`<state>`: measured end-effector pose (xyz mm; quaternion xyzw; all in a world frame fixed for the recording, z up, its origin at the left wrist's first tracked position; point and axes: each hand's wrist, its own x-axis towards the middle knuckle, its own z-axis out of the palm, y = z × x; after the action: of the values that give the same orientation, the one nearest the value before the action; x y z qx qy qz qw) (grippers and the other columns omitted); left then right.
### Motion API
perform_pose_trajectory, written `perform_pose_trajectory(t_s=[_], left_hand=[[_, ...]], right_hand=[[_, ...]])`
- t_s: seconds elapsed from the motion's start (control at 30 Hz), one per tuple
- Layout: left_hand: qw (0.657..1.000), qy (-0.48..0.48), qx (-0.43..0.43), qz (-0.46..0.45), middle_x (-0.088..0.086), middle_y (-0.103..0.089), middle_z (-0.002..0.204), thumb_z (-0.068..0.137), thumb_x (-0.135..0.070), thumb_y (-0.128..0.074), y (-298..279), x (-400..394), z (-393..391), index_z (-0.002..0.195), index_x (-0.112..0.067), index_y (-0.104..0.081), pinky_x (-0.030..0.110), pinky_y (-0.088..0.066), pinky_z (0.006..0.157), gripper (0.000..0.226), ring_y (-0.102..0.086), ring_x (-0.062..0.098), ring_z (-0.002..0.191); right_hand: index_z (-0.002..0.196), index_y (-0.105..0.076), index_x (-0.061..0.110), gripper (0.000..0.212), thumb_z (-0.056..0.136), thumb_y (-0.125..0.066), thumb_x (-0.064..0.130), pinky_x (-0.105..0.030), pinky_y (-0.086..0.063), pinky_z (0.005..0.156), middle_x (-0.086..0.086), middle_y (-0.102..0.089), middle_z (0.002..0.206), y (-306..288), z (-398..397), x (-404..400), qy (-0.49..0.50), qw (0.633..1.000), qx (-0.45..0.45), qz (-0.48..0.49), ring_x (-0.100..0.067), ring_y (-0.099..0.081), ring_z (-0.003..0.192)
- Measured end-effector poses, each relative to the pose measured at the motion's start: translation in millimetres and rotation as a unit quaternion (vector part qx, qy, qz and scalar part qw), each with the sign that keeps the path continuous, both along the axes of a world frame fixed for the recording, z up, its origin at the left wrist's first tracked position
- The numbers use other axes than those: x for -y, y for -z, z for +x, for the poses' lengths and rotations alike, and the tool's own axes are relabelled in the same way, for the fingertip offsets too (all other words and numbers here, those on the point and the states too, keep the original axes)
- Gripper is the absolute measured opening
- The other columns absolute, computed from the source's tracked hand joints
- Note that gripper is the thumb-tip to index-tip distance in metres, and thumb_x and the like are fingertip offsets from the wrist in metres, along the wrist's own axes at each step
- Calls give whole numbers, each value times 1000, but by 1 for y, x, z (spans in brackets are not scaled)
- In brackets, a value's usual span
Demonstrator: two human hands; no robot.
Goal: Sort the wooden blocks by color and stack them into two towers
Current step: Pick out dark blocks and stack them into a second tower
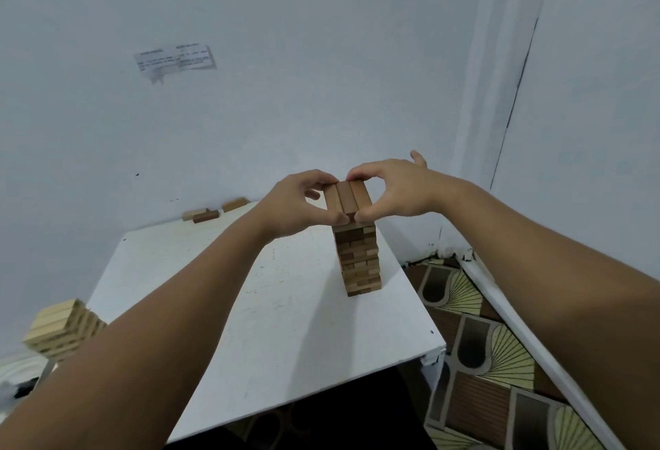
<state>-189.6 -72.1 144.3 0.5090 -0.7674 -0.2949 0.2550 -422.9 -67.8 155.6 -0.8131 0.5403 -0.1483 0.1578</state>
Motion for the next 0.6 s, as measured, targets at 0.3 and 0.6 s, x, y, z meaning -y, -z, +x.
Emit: perform_pose_trajectory(t_s=[0.3,0.6], left_hand=[[999,-2,-11,42,-10,-65,125,74,-34,-93,6,3,-1,127,-31,-66,38,-53,96,60,-58,16,119],[996,4,-22,90,-13,-62,130,72,-34,-95,9,2,0,137,-34,-60,39,-49,101,74,-55,13,125]], right_hand=[[139,-51,48,63,82,-76,54,-60,5,121,28,-51,132,4,-2,5,-6,999,2,48,-5,-40,133],[138,-50,51,69,76,-77,63,-59,-5,122,28,-50,135,9,-5,6,-4,996,26,87,-4,-42,129]])
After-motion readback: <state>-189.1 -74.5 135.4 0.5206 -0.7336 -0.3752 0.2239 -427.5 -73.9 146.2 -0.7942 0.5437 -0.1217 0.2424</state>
